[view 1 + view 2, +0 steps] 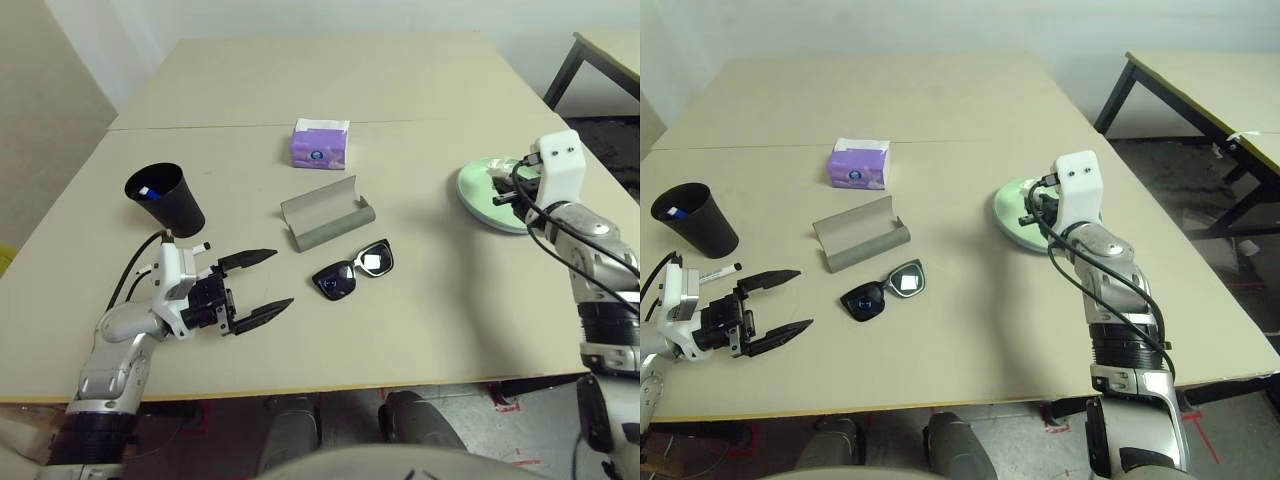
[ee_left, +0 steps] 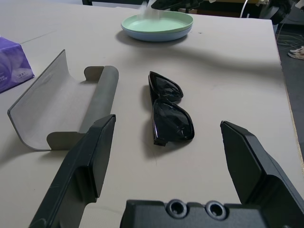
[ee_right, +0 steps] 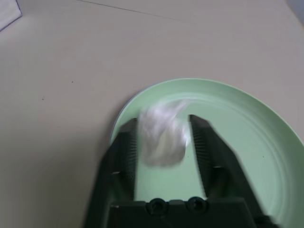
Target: Organize and tidy the items on the table.
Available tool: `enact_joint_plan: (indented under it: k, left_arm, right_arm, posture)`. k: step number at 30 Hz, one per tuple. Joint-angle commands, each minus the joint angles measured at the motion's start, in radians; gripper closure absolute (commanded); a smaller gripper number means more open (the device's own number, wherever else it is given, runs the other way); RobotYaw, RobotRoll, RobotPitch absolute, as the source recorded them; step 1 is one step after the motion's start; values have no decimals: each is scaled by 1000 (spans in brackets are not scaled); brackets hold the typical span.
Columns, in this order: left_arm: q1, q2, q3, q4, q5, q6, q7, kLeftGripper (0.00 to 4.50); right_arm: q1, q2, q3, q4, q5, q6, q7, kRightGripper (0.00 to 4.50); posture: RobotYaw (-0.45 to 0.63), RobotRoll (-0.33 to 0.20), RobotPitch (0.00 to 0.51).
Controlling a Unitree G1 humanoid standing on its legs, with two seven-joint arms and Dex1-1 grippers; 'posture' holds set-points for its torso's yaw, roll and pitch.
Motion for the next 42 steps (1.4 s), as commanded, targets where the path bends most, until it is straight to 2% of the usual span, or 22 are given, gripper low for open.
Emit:
enact_joint_plan:
  k: [1, 4, 12, 21, 25, 27, 30, 34, 37, 39, 42]
  left_arm:
    - [-12, 10, 3, -3, 1, 6, -6, 0]
    - [-26, 14, 1, 13, 2, 3, -18, 0]
    - [-46, 13, -3, 41, 4, -4, -42, 0]
    - [-37, 49, 27, 85, -1, -16, -93, 0]
    - [-27, 62, 40, 98, 1, -22, -105, 0]
    - [-24, 65, 41, 98, 4, -23, -108, 0]
    - [-27, 71, 43, 80, 2, -11, -101, 0]
    - [-32, 73, 44, 49, -1, 9, -79, 0]
    - [-24, 78, 48, 29, -4, 21, -69, 0]
    - [-20, 82, 52, 27, -5, 25, -68, 0]
    - [-24, 84, 54, 41, -4, 23, -73, 0]
  right_arm:
    - [27, -9, -9, -25, -1, 19, 3, 1016]
    - [53, -23, -27, -56, 3, 39, 1, 16]
    - [112, -63, -72, -186, 43, 106, 37, 16]
    - [352, -287, -122, -656, 273, 205, 358, 16]
    - [424, -436, -53, -773, 240, 137, 475, 16]
    - [393, -481, 1, -800, 232, 135, 499, 16]
    - [269, -513, 113, -823, 220, 140, 538, 16]
    - [164, -444, 151, -782, 270, 164, 534, 16]
    - [176, -455, 192, -727, 206, 72, 567, 16]
    - [138, -448, 244, -712, 173, 46, 583, 16]
    - [8, -416, 349, -708, 124, 68, 608, 16]
  posture:
    - [-89, 0, 59]
    - [-96, 0, 57]
    - [-107, 0, 60]
    - [-118, 0, 78]
    - [-124, 0, 80]
    - [-120, 0, 79]
    - [-113, 0, 77]
    - [-93, 0, 71]
    - [-90, 0, 70]
    - [-90, 0, 69]
    - [-89, 0, 70]
